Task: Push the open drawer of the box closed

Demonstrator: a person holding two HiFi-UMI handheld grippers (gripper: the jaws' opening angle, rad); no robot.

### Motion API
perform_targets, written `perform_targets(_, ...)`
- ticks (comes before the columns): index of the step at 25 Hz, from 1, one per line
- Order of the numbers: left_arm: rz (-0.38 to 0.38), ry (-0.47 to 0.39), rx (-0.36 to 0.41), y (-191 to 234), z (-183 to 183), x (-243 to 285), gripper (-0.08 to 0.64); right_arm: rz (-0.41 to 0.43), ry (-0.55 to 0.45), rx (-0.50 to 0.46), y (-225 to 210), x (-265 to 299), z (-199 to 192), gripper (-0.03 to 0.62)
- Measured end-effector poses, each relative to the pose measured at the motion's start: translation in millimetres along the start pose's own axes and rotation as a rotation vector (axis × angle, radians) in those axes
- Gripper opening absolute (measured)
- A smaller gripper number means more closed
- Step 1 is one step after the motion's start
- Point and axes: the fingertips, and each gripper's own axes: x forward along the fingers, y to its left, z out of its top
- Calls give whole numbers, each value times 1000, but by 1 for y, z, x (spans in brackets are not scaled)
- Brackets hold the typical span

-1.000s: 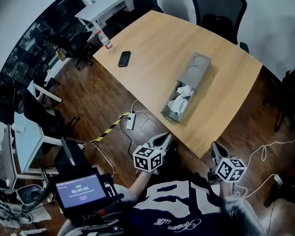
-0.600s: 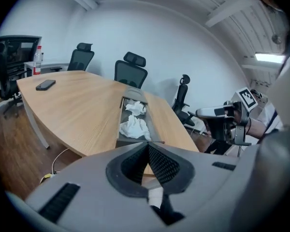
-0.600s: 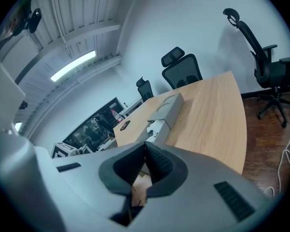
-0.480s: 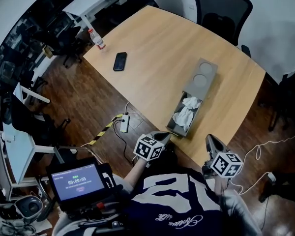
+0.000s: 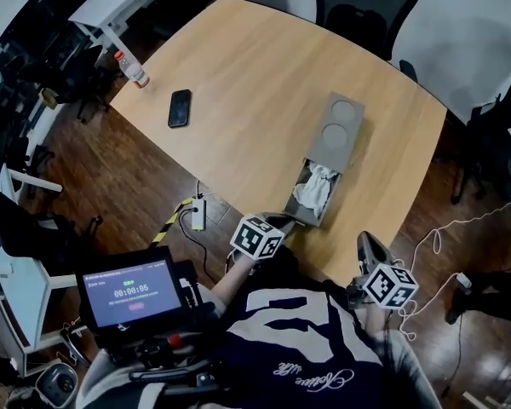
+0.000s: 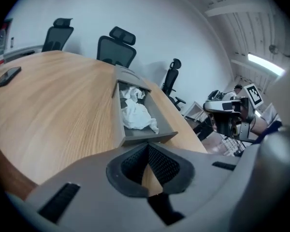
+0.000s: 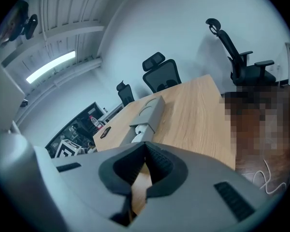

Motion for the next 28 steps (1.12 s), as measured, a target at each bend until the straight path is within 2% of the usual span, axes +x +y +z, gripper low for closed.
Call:
perform_targets(4, -119, 86, 4, -4, 3, 5, 2, -50, -47, 43, -10, 1, 6, -2)
perform_targets(8, -137, 107, 31, 7, 19, 9, 2, -109, -111, 101, -23, -3, 11, -2)
perform_targets(12, -118, 58, 72, 12, 47, 21, 2, -156, -135, 137, -34, -9, 11, -2)
perform_targets(17, -77, -83, 115, 21, 99, 51, 2, -201, -149, 158, -55, -19, 11, -2)
perform_targets(20, -40, -132, 161, 25, 121, 80, 2, -242, -153, 168, -80, -34, 3, -2)
perform_targets(25, 1, -148, 200, 22, 129, 92, 2, -317, -158, 205, -91, -74, -19, -2)
perform_targets(28, 31, -175, 179, 21, 128, 84, 2, -345, -152, 222, -83, -94, -28, -2)
